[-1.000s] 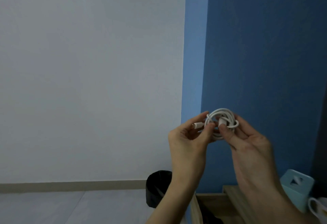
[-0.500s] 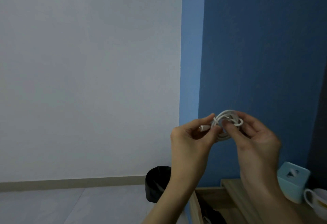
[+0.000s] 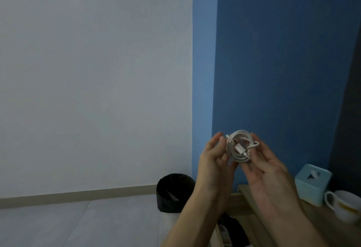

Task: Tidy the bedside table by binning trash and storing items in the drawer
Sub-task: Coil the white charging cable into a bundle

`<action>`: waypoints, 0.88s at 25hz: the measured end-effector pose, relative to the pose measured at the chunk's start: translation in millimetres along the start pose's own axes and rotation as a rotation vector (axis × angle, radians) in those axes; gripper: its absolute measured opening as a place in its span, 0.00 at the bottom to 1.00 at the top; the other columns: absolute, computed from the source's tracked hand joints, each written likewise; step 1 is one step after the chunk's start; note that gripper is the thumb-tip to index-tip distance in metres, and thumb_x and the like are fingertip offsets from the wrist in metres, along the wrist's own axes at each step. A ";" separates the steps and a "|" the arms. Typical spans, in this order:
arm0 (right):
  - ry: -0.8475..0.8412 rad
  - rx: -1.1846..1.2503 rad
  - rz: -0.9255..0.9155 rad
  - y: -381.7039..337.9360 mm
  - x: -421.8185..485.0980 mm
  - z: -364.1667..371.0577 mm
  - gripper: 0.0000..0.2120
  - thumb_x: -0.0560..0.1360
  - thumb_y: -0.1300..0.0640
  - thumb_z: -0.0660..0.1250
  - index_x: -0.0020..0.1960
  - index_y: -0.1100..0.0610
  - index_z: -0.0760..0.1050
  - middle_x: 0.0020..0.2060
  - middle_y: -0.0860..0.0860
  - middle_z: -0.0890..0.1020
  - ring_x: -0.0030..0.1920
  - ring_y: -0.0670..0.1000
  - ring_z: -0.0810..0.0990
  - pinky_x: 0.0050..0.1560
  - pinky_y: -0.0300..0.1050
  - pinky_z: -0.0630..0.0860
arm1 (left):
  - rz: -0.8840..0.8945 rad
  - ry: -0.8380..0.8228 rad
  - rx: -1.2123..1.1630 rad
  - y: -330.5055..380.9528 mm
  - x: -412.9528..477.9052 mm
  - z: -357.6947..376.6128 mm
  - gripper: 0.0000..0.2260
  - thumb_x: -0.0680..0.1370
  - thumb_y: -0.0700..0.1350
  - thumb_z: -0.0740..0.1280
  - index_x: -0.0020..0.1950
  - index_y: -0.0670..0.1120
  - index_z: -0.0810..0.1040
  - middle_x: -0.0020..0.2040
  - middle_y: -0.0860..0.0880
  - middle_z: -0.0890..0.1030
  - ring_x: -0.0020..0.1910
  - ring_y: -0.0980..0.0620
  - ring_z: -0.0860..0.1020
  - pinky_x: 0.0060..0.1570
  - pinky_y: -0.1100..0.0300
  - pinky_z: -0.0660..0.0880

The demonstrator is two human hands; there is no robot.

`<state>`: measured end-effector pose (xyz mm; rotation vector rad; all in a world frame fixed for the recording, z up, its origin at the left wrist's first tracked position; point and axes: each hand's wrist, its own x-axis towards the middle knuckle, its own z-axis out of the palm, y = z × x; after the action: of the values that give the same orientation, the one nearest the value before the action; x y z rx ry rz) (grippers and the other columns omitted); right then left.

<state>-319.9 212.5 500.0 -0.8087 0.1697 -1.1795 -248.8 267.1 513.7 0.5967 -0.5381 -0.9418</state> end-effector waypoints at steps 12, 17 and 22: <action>0.343 -0.159 0.093 77.8 28.6 -130.2 0.08 0.74 0.65 0.61 0.50 0.59 0.76 0.33 0.50 0.86 0.36 0.46 0.84 0.34 0.33 0.79 | -0.234 0.171 0.270 -125.7 68.3 -86.6 0.11 0.80 0.35 0.59 0.58 0.34 0.77 0.52 0.35 0.82 0.44 0.47 0.80 0.41 0.62 0.78; 0.405 -0.279 0.288 113.6 42.2 -189.5 0.08 0.77 0.60 0.60 0.51 0.59 0.77 0.43 0.54 0.84 0.45 0.51 0.82 0.42 0.43 0.79 | -0.386 0.252 0.249 -175.8 88.7 -127.8 0.11 0.80 0.37 0.60 0.57 0.35 0.78 0.50 0.38 0.83 0.44 0.46 0.82 0.34 0.62 0.79; 0.440 -0.203 0.417 152.9 51.5 -234.0 0.24 0.57 0.58 0.74 0.50 0.65 0.74 0.29 0.53 0.84 0.29 0.47 0.83 0.27 0.38 0.79 | -0.335 0.269 0.653 -222.2 105.6 -173.1 0.10 0.80 0.37 0.61 0.57 0.41 0.79 0.54 0.39 0.83 0.52 0.45 0.81 0.46 0.62 0.77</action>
<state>-304.7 78.8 249.6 -0.6373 0.7937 -0.9349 -212.3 115.7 256.3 1.4148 -0.5080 -0.9733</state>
